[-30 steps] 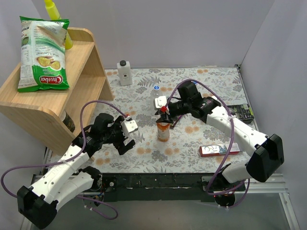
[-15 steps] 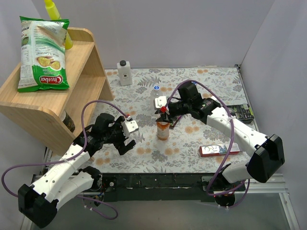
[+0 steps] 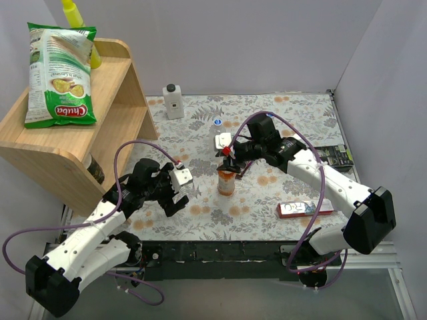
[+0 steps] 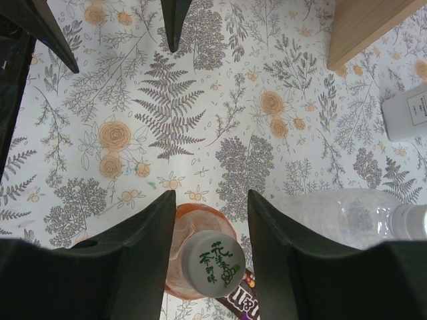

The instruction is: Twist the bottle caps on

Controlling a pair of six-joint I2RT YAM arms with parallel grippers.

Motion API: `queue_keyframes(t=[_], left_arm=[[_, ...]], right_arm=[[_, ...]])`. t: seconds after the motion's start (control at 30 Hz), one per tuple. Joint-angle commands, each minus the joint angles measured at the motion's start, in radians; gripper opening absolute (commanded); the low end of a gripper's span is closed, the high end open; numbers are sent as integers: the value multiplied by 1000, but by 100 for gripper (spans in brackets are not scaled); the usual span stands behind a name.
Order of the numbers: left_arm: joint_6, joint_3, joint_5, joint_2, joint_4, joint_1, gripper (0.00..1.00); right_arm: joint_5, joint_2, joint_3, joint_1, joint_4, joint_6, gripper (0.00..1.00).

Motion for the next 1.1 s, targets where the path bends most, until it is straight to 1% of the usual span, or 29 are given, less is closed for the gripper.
queue_keyframes(t=[0.0, 0.07, 0.1, 0.2, 0.3, 0.33, 0.37, 0.4, 0.47, 0.53, 0.57, 0.63, 0.67, 0.7, 0.73, 0.77, 0.8, 0.87, 0.9, 0.93, 0.97, 1.0, 1.03, 1.07], left_arm=[[4, -12, 5, -9, 24, -3, 98], [2, -14, 5, -11, 24, -3, 98], [4, -14, 5, -12, 24, -3, 98], [1, -20, 1, -14, 34, -3, 98], [-2, -23, 2, -15, 35, -3, 98], [-2, -21, 5, -14, 37, -3, 98], [-2, -20, 5, -14, 35, -3, 98], [-4, -17, 5, -14, 37, -3, 98], [-8, -4, 5, -12, 38, -3, 98], [-20, 22, 2, -8, 50, -3, 98], [-30, 34, -13, -5, 60, -3, 98], [-62, 57, -53, 11, 110, -3, 98], [-97, 60, -114, 20, 132, 0, 98], [-115, 65, -136, 28, 153, 3, 98], [-126, 77, -148, 43, 188, 10, 98], [-146, 83, -153, 51, 204, 29, 98], [-160, 91, -163, 58, 218, 37, 98], [-201, 98, -185, 80, 256, 52, 98], [-212, 95, -212, 83, 267, 56, 98], [-226, 94, -229, 87, 288, 59, 98], [-241, 85, -252, 92, 296, 60, 98], [-267, 82, -275, 95, 304, 62, 98], [-277, 83, -312, 101, 307, 62, 98], [-287, 91, -332, 109, 304, 62, 98]], right_arm=[[1, -21, -7, 5, 44, 21, 57], [4, -21, -4, 5, 44, 21, 59], [4, -21, -1, 5, 40, 19, 64], [4, -18, 7, 5, 33, 19, 70], [7, -18, 11, 5, 34, 19, 72], [7, -18, 18, 5, 33, 22, 77], [10, -18, 30, 5, 33, 33, 85], [13, -17, 44, 5, 33, 50, 87], [19, -15, 134, 5, 11, 120, 90], [22, 8, 244, 5, -51, 171, 92], [47, 23, 365, 5, -132, 235, 92], [131, 77, 490, 5, -206, 333, 92], [233, 98, 598, 5, -261, 384, 92], [283, 133, 637, 5, -356, 395, 92], [339, 144, 663, 4, -398, 403, 92], [455, 151, 676, 4, -421, 407, 92], [510, 148, 653, 4, -438, 391, 93], [644, 125, 581, -4, -402, 384, 93], [660, 96, 520, -14, -353, 395, 93], [651, 83, 504, -58, -336, 407, 91], [606, 79, 504, -89, -328, 430, 91], [592, 98, 525, -120, -337, 467, 92], [595, 114, 588, -164, -367, 538, 93], [626, 129, 626, -186, -381, 573, 94]])
